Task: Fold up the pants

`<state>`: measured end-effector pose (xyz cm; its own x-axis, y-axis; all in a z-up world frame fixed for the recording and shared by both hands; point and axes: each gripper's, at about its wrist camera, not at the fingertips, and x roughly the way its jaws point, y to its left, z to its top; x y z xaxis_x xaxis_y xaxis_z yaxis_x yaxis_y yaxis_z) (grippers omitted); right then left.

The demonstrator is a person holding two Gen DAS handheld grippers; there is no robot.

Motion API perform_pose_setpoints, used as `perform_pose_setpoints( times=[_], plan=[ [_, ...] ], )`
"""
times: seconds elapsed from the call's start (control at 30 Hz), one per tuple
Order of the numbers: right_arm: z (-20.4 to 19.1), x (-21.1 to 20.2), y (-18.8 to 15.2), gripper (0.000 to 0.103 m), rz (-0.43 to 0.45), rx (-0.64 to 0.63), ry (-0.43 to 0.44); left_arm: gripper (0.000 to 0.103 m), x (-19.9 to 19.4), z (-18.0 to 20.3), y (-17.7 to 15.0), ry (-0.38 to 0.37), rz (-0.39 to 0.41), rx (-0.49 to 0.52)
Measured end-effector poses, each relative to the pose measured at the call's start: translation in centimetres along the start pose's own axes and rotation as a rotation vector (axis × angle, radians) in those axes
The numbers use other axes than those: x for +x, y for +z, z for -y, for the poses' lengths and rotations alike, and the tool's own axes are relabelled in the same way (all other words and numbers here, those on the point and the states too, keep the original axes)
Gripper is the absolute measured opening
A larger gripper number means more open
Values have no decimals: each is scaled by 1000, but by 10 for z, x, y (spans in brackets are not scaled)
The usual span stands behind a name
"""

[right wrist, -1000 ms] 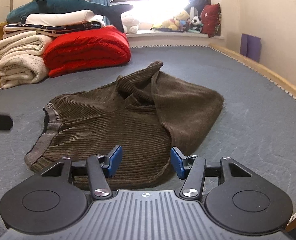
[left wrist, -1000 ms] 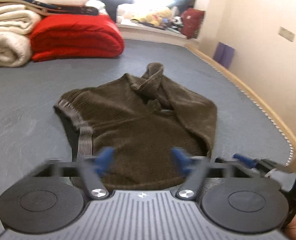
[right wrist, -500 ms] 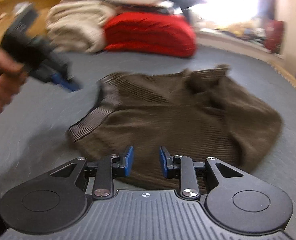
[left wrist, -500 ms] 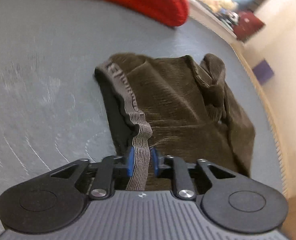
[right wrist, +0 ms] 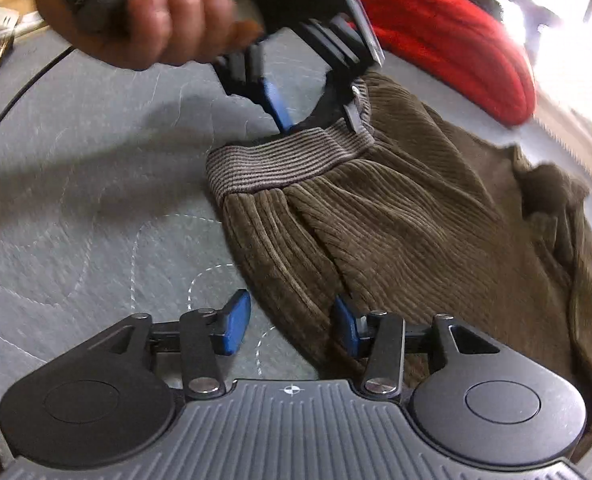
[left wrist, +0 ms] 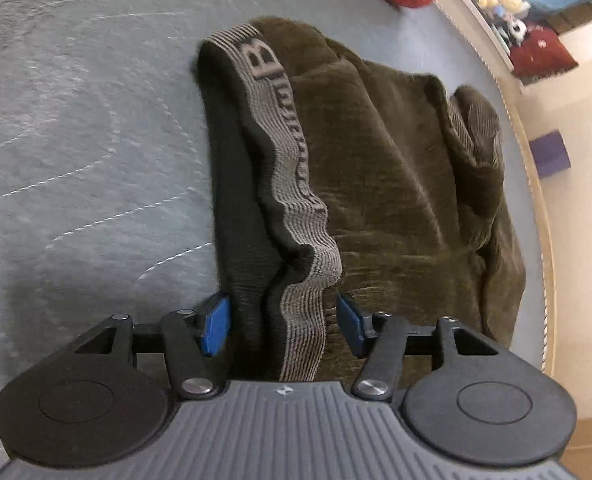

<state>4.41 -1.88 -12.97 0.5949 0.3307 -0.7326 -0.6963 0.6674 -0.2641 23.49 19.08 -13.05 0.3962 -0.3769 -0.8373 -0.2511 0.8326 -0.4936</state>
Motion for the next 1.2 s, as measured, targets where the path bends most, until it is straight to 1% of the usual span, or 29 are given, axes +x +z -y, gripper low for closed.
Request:
perform_pose_setpoints(
  times=[0.03,0.07,0.1,0.13,0.17,0.2,0.23,0.3,0.37,0.43,0.5,0.57,0.63,0.7,0.77,0.83,0.9,0.97,1.0,1.03,1.07,1.1,1.13,1.2],
  plan=[
    [2,1,2,50,-1,14,10,68,3,4,-1,4,13,28],
    [4,0,2,49,1,28,21,68,5,8,-2,8,21,51],
    [7,0,1,41,3,42,29,67,5,13,-4,24,29,81],
    [9,-1,1,25,7,50,33,58,5,16,-6,48,33,108],
    [9,-3,0,20,13,49,41,34,3,18,-9,80,37,139],
    [8,-6,0,13,25,43,48,30,-1,19,-11,97,40,157],
    [7,-9,1,10,40,32,46,21,-7,17,-12,82,49,154],
    [4,-22,0,8,69,10,40,18,-22,19,-14,62,74,158],
    [-1,-41,1,7,102,-12,31,15,-41,25,-18,47,109,165],
    [-7,-60,5,7,135,-43,25,14,-66,32,-26,39,155,197],
    [-20,-77,13,6,162,-97,1,14,-91,34,-33,46,194,223],
    [-39,-89,21,6,174,-161,7,14,-115,29,-40,72,214,244],
    [-65,-97,29,6,191,-213,36,14,-138,10,-48,116,218,224],
    [-95,-104,38,6,207,-243,83,14,-158,-12,-59,181,218,217],
    [-128,-110,47,6,223,-261,130,14,-180,-37,-69,232,222,182],
    [-159,-114,58,6,236,-258,175,14,-198,-60,-78,264,233,128],
    [-184,-117,67,6,244,-263,190,15,-211,-75,-82,311,241,111],
    [-201,-112,74,6,208,-270,170,18,-214,-84,-83,358,231,106],
    [-205,-108,76,8,175,-275,161,18,-216,-87,-83,393,233,103],
    [-201,-111,76,8,167,-268,160,19,-219,-85,-82,442,250,110],
    [-194,-114,75,9,170,-243,172,22,-223,-83,-84,474,271,129],
    [-182,-120,74,14,170,-205,189,24,-228,-78,-86,489,292,148],
    [-168,-121,77,22,169,-173,200,26,-233,-70,-88,484,315,162],
    [-126,-128,76,30,179,-103,196,28,-243,-55,-98,441,361,168]
  ],
)
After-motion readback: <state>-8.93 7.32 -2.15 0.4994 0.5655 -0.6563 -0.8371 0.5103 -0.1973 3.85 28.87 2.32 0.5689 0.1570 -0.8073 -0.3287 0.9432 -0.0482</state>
